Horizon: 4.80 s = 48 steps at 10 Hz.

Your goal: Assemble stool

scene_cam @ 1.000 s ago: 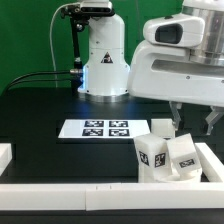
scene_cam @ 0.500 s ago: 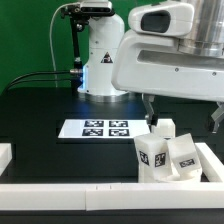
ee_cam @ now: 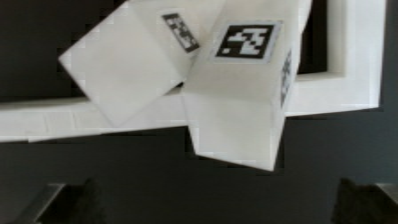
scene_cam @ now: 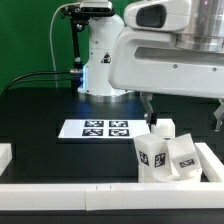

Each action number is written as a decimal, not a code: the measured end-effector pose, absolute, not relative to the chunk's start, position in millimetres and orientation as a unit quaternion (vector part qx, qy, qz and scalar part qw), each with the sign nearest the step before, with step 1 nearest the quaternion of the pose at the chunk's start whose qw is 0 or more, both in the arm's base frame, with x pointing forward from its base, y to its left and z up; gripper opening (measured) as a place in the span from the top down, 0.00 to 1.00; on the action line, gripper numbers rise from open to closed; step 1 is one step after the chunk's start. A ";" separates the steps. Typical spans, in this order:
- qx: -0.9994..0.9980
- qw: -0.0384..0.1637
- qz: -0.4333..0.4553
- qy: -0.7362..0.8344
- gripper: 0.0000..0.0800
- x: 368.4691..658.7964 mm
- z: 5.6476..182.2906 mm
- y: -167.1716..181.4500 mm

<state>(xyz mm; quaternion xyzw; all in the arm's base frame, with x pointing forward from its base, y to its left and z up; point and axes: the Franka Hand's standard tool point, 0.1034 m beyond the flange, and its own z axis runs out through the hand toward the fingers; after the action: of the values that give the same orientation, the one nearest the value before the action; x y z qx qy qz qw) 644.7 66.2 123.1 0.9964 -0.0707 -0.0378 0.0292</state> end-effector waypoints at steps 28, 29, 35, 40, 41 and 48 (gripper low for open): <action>0.990 0.060 -0.076 -0.099 0.19 644.6 98.2 66.9; 0.994 0.051 -0.070 -0.072 0.19 652.9 107.2 59.9; 0.963 0.045 -0.249 -0.096 0.19 627.8 115.5 37.3; 0.945 0.019 -0.298 -0.136 0.19 627.1 115.9 67.1; 0.944 0.019 -0.298 -0.137 0.19 627.3 115.9 65.5; 0.960 -0.007 -0.268 -0.075 0.19 637.9 120.8 100.1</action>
Offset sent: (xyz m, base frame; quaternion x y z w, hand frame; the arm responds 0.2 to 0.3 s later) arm 0.0018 0.0189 0.0088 -0.0223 -0.0536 0.0316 0.9978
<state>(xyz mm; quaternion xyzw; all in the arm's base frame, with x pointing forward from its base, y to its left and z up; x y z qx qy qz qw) 637.9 100.1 120.8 0.9604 -0.0755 -0.2680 -0.0066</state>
